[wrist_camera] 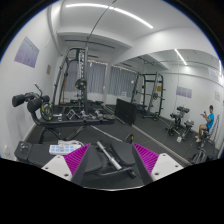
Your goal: Unplug charger
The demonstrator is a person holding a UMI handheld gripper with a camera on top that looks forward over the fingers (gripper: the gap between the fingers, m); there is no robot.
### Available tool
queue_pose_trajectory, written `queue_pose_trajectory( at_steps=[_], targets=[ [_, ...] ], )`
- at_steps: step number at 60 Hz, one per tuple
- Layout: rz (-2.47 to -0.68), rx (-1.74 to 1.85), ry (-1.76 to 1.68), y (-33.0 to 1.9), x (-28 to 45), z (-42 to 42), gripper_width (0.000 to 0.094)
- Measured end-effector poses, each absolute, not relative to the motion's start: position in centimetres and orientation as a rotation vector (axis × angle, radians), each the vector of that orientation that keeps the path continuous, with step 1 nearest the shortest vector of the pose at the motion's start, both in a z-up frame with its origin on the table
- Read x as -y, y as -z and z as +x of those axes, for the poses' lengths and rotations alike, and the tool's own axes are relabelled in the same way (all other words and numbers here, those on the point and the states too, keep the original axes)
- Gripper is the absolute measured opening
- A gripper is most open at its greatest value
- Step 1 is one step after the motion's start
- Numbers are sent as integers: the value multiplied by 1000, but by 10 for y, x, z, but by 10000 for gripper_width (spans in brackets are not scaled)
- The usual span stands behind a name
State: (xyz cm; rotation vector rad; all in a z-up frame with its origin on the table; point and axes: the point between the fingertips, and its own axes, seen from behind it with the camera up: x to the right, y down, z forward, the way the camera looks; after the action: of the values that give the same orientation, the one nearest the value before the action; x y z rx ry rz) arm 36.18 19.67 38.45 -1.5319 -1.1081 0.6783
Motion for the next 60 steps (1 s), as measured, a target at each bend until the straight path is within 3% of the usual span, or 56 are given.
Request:
queue_pose_trajectory(
  at_steps=[32,60],
  targets=[
    [-1534,1175,-698,-363,-163,352,853],
    [-1519,1341,-805,-312,-56,320,852]
  ],
)
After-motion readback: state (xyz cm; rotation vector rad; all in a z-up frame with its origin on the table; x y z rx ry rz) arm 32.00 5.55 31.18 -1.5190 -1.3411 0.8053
